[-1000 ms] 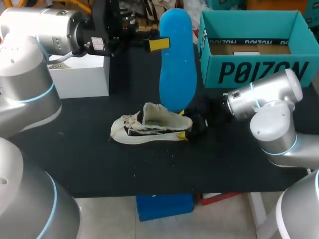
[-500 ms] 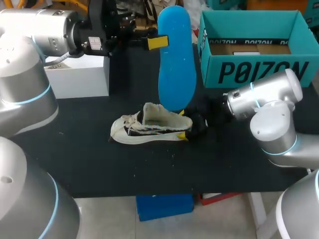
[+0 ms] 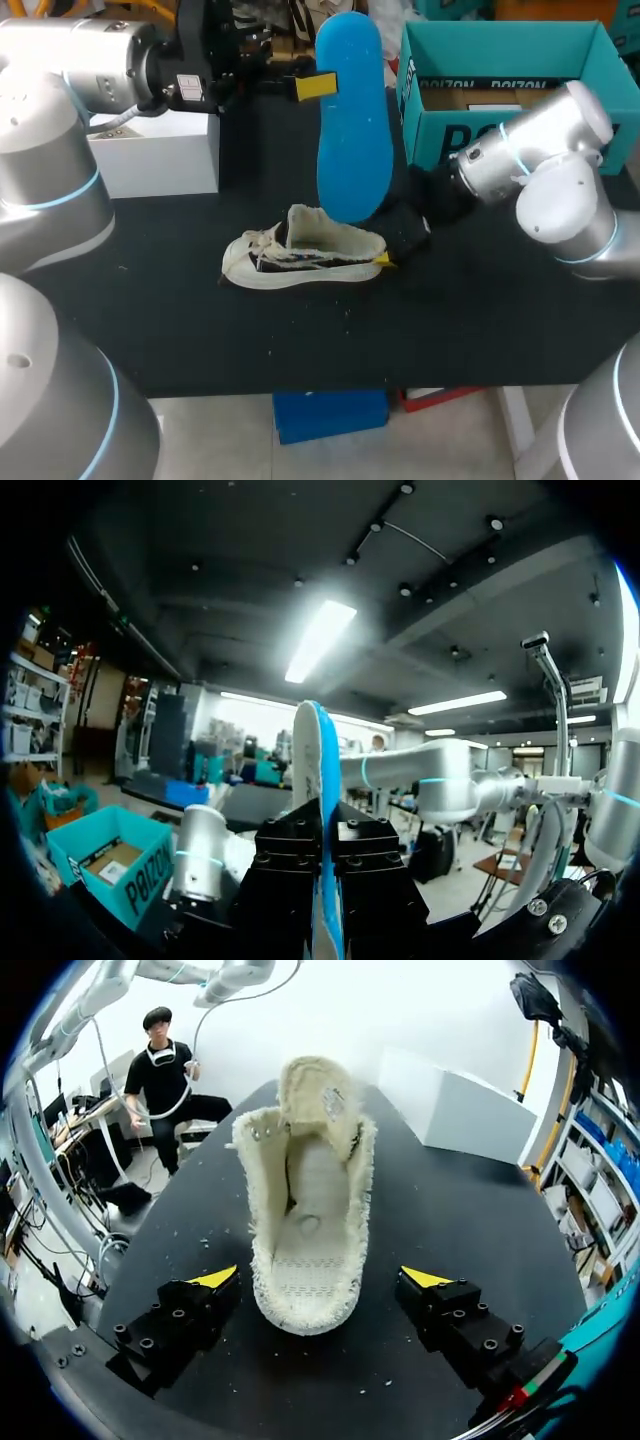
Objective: Take the shoe out of the shoebox, open the shoe tongue, remove and reinsert the insole, then place the shoe into the shoebox
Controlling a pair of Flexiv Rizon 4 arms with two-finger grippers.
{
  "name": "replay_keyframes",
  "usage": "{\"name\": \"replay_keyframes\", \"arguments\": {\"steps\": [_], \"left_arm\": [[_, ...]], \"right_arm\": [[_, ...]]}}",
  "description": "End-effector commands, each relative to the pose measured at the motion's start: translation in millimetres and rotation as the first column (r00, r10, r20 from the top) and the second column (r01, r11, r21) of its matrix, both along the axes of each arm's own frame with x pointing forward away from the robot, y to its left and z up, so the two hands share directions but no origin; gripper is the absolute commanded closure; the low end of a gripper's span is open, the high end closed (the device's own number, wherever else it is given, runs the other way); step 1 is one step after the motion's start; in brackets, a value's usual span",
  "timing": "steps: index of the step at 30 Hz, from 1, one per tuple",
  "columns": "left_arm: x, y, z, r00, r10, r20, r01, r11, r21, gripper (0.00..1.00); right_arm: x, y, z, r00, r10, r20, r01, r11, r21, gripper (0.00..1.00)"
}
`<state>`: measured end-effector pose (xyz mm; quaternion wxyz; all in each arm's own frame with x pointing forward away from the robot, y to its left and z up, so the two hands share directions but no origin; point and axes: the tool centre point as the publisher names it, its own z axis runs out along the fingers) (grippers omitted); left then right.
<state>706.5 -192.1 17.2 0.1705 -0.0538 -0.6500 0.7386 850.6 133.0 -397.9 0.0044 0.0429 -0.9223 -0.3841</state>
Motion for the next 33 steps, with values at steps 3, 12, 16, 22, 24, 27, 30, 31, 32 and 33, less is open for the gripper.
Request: {"name": "replay_keyframes", "arguments": {"steps": [3,12,16,22,24,27,30,31,32,33], "left_arm": [[-0.8,-1,-1,1.000,0.005,0.001,-0.005,1.000,-0.002,1.00],[-0.8,-1,-1,1.000,0.005,0.001,-0.005,1.000,-0.002,1.00],[-0.8,-1,-1,1.000,0.005,0.001,-0.005,1.000,-0.002,1.00],[-0.8,-1,-1,1.000,0.005,0.001,-0.005,1.000,-0.002,1.00],[-0.8,-1,-1,1.000,0.005,0.001,-0.005,1.000,-0.002,1.00],[-0.8,-1,-1,1.000,0.005,0.001,-0.005,1.000,-0.002,1.00],[-0.8,-1,-1,1.000,0.005,0.001,-0.005,1.000,-0.002,1.00],[-0.8,-1,-1,1.000,0.005,0.001,-0.005,1.000,-0.002,1.00],[-0.8,-1,-1,1.000,0.005,0.001,-0.005,1.000,-0.002,1.00],[-0.8,-1,-1,1.000,0.005,0.001,-0.005,1.000,-0.002,1.00]], "right_arm": [[13.8,-3,23,0.997,0.070,-0.038,-0.079,0.933,-0.351,0.00],[15.2,1,31,0.999,0.045,0.018,-0.028,0.842,-0.539,0.00],[12.9,3,31,0.999,0.025,0.046,0.006,0.821,-0.571,0.00],[7.3,5,30,0.997,-0.007,0.075,0.050,0.808,-0.588,0.00],[5.7,7,29,0.997,-0.005,0.072,0.047,0.799,-0.600,0.00],[4.8,9,27,0.998,-0.003,0.070,0.045,0.789,-0.613,0.00],[4.4,12,26,0.997,-0.006,0.072,0.049,0.786,-0.616,0.00],[4.4,13,26,0.997,-0.006,0.073,0.050,0.785,-0.617,0.00],[4.4,13,26,0.997,-0.008,0.075,0.053,0.782,-0.620,0.00],[4.4,14,26,0.997,-0.010,0.075,0.055,0.779,-0.624,0.00]]}}
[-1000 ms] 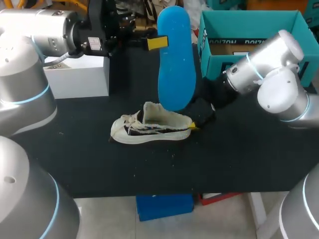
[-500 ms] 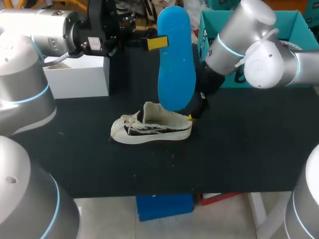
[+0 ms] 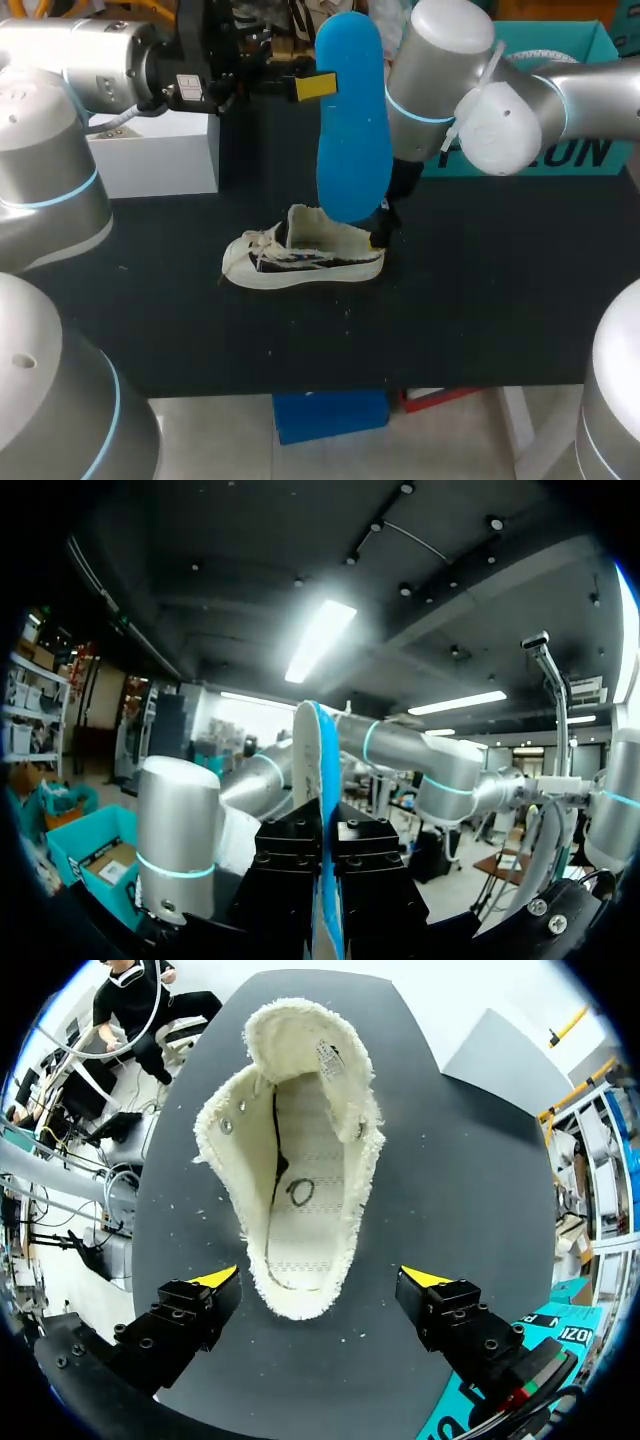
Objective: Take the shoe out of the shoebox, open the shoe tongue, remove and reinsert the insole, then place the shoe into the shoebox
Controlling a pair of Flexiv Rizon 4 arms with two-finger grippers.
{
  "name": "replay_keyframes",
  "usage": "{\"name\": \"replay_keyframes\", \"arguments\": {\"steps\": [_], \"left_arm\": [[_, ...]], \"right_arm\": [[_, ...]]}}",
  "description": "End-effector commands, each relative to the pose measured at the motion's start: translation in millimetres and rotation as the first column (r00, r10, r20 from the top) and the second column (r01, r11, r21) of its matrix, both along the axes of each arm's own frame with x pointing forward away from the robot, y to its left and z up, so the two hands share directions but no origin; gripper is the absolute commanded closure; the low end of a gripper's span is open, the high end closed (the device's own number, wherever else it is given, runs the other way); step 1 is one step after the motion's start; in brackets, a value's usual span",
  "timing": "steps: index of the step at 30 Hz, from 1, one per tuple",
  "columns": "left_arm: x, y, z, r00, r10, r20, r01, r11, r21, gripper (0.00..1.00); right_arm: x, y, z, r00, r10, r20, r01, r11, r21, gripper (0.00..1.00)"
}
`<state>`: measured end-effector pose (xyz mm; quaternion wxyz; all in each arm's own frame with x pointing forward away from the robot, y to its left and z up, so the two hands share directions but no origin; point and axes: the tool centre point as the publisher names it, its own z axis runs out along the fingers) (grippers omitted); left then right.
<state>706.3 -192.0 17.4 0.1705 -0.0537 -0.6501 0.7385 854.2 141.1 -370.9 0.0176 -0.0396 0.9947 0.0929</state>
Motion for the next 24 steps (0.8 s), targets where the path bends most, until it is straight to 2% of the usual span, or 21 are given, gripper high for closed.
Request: {"name": "replay_keyframes", "arguments": {"steps": [1,24], "left_arm": [[-0.5,-2,-1,1.000,0.005,0.001,-0.005,1.000,-0.002,1.00],[-0.5,-2,-1,1.000,0.005,0.001,-0.005,1.000,-0.002,1.00]], "right_arm": [[0.9,7,-1,1.000,-0.012,0.009,0.012,0.997,-0.080,0.00],[-3.7,20,-4,1.000,-0.010,0.017,0.012,0.992,-0.127,0.00]]}}
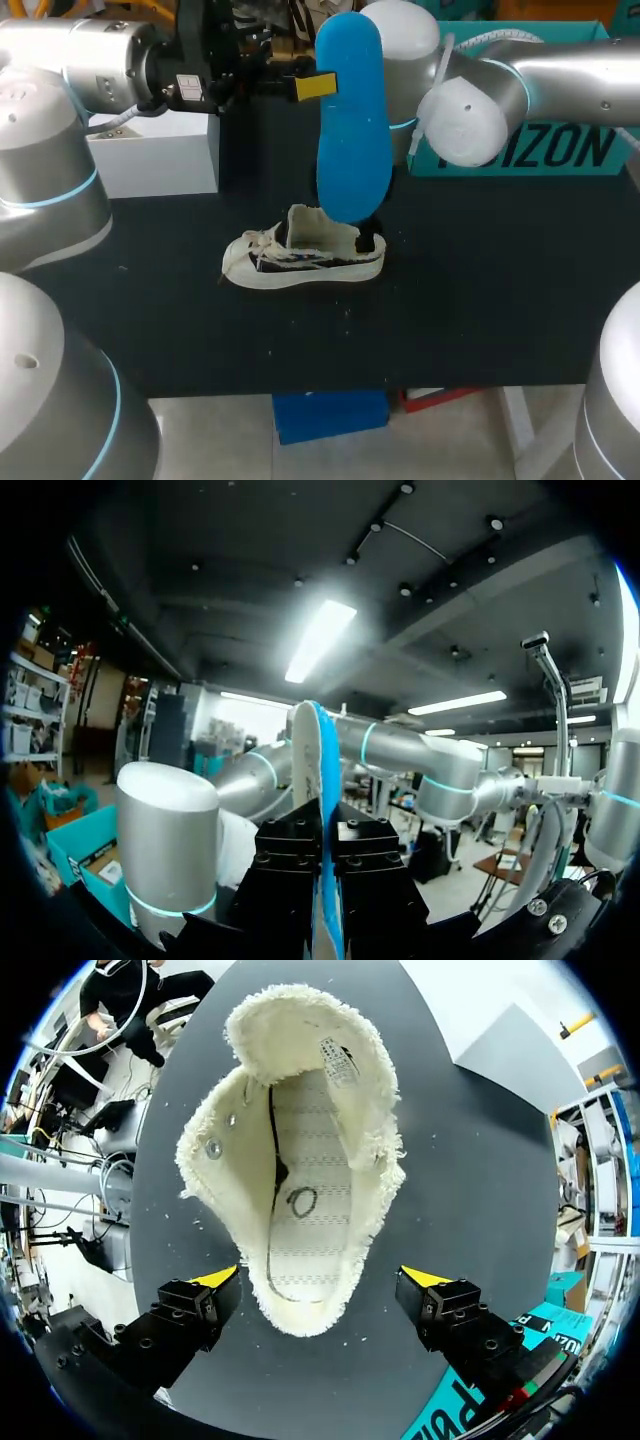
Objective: Take the shoe out of the shoebox, open the shoe tongue, remove and reinsert the insole, then place the shoe into the shoebox
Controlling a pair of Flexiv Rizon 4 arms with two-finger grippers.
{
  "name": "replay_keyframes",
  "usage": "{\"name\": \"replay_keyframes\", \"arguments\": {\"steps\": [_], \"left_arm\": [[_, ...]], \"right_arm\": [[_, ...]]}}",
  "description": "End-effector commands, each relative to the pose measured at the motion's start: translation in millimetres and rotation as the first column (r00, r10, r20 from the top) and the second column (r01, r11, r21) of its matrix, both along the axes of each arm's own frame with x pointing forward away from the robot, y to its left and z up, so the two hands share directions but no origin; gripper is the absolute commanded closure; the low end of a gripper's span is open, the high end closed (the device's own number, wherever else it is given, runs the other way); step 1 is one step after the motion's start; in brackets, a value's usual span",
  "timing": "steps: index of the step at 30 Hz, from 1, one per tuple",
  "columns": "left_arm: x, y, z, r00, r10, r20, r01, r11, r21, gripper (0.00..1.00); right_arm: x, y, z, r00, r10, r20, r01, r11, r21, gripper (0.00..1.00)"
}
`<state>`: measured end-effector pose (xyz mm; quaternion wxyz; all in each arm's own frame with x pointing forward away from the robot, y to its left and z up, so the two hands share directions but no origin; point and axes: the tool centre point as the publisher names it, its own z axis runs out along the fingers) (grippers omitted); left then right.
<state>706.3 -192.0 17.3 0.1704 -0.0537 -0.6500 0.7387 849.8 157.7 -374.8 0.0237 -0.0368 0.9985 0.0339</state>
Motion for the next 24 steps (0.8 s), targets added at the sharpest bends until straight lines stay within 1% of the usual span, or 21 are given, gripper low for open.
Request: {"name": "replay_keyframes", "arguments": {"steps": [1,3,5,7,9,12,14,16,20,24], "left_arm": [[-0.5,-1.6,-1.1,1.000,0.004,0.001,-0.004,1.000,-0.002,1.00],[-0.5,-1.6,-1.1,1.000,0.004,0.001,-0.004,1.000,-0.002,1.00],[-0.5,-1.6,-1.1,1.000,0.004,0.001,-0.004,1.000,-0.002,1.00],[-0.5,-1.6,-1.1,1.000,0.004,0.001,-0.004,1.000,-0.002,1.00],[-0.5,-1.6,-1.1,1.000,0.004,0.001,-0.004,1.000,-0.002,1.00],[-0.5,-1.6,-1.1,1.000,0.004,0.001,-0.004,1.000,-0.002,1.00],[-0.5,-1.6,-1.1,1.000,0.004,0.001,-0.004,1.000,-0.002,1.00],[-0.5,-1.6,-1.1,1.000,0.004,0.001,-0.004,1.000,-0.002,1.00],[-0.5,-1.6,-1.1,1.000,0.004,0.001,-0.004,1.000,-0.002,1.00],[-0.5,-1.6,-1.1,1.000,0.004,0.001,-0.004,1.000,-0.002,1.00]], "right_arm": [[0.5,3.5,-0.2,1.000,0.000,0.001,0.000,1.000,-0.008,0.00],[0.5,3.2,0.0,1.000,0.010,0.007,-0.010,1.000,0.010,0.00],[0.4,3.3,0.6,1.000,0.022,0.019,-0.024,0.997,0.071,0.00],[-0.1,6.5,1.5,0.997,0.075,0.018,-0.076,0.991,0.107,0.00],[-0.6,8.2,1.1,0.996,0.088,0.028,-0.091,0.982,0.167,0.00],[-1.4,10.0,-0.1,0.994,0.108,0.035,-0.113,0.967,0.227,0.00],[-1.9,11.0,-1.6,0.993,0.114,0.043,-0.121,0.945,0.303,0.00],[-2.7,12.4,-2.2,0.992,0.120,0.040,-0.126,0.930,0.346,0.00],[-3.9,11.1,-5.7,0.994,0.097,0.051,-0.110,0.877,0.468,0.00],[-5.5,9.5,-7.9,0.994,0.098,0.052,-0.111,0.838,0.534,0.00]]}}
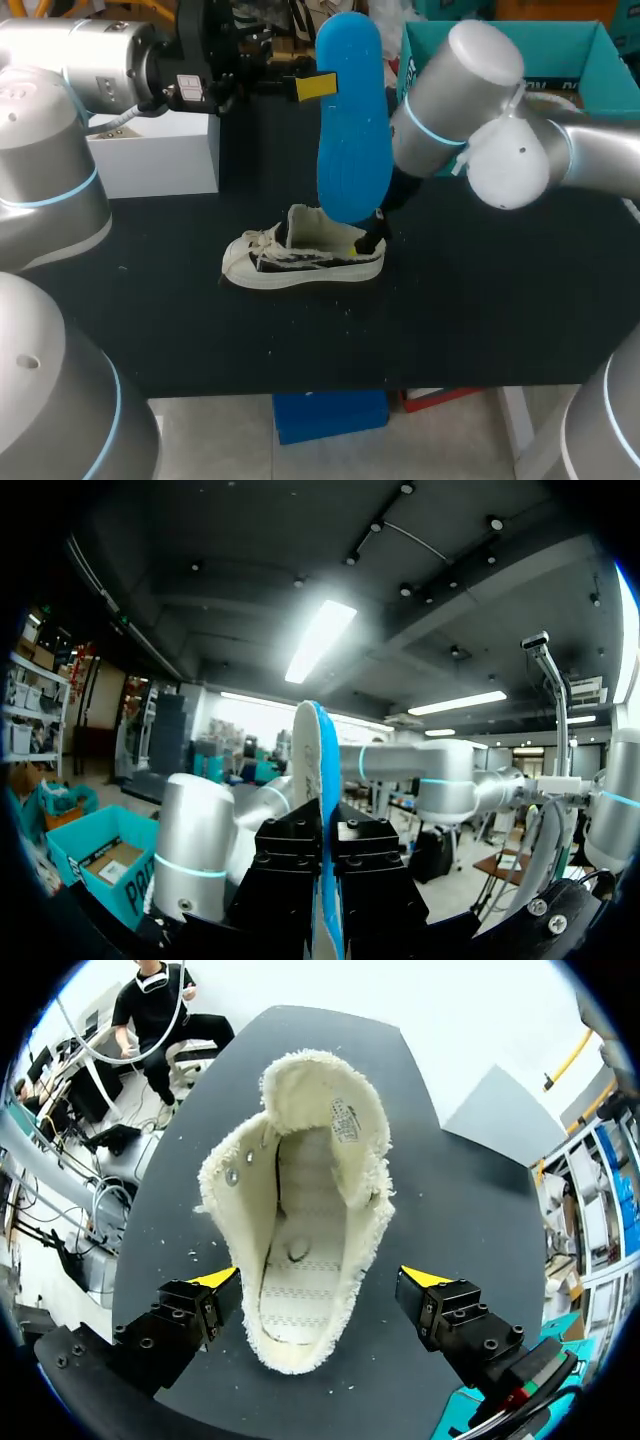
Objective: Take the shoe out of the shoebox, open the shoe tongue, remove and reinsert the insole, then place the shoe into the shoebox
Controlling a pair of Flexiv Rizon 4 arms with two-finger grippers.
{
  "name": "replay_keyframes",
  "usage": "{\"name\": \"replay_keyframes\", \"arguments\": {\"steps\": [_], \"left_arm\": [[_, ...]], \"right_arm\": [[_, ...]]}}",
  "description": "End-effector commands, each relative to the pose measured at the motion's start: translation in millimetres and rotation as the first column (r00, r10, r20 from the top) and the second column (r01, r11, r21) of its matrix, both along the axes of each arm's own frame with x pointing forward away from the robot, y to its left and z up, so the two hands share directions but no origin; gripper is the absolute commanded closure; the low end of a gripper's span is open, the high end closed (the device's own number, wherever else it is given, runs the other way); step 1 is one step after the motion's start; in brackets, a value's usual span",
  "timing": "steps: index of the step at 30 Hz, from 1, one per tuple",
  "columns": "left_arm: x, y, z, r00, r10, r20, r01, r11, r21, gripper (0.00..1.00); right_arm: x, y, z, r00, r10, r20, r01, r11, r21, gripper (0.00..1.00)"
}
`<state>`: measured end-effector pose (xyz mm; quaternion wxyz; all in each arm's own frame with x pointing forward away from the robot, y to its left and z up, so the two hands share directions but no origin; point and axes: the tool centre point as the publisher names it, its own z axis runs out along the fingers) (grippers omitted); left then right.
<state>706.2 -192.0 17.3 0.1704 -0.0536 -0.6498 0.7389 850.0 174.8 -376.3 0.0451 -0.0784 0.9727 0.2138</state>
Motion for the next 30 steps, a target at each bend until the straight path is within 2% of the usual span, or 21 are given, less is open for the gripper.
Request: {"name": "replay_keyframes", "arguments": {"steps": [1,16,30], "left_arm": [[-0.5,-2,-1,1.000,0.004,0.002,-0.004,1.000,-0.001,1.00],[-0.5,-2,-1,1.000,0.004,0.002,-0.004,1.000,-0.001,1.00],[-0.5,-2,-1,1.000,0.004,0.002,-0.004,1.000,-0.001,1.00]], "right_arm": [[-6.3,-8,-7,1.000,0.029,-0.012,-0.026,0.975,0.221,0.00],[-14.1,-17,-28,0.997,-0.016,-0.071,0.044,0.914,0.404,0.00],[-14.3,-19,-44,0.994,-0.037,-0.105,0.083,0.872,0.482,0.00]]}}
